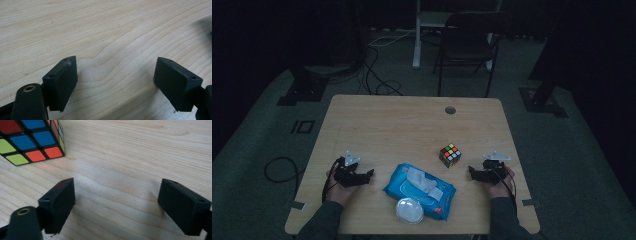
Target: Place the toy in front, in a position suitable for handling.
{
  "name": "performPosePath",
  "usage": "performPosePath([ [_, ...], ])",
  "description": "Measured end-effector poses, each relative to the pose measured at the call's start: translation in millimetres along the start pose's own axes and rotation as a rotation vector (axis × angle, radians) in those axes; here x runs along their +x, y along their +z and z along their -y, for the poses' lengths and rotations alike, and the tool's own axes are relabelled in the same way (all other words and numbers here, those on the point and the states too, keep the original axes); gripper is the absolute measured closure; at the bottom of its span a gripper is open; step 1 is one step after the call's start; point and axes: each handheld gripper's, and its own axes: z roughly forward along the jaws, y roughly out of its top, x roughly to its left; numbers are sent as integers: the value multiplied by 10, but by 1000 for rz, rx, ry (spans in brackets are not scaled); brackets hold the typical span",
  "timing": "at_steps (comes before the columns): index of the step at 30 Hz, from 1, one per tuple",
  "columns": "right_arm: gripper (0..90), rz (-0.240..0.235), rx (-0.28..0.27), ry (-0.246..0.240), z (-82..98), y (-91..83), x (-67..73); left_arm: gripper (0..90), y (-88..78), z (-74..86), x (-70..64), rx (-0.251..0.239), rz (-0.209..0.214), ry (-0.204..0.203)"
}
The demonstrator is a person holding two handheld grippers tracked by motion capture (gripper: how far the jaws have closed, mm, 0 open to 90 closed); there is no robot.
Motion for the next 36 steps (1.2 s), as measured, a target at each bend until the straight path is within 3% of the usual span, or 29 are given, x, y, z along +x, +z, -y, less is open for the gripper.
performPosePath([
  [6,210,-5,6,-5,13,-38,7,207,-19,14,-27,3,7,5],
  [15,222,-24,36,-23,18,-85,35,264,-54,14,-80,12,16,14],
  [17,245,-31,28,-31,26,-91,37,356,-74,12,-82,12,13,7],
  [20,336,-42,21,-37,37,-120,54,407,-101,16,-74,8,54,-25],
  [25,372,-78,-2,-61,47,-182,120,404,-130,8,-132,2,84,-2],
  [36,358,-131,-65,-134,57,-351,314,395,-245,26,-262,-20,107,32],
])
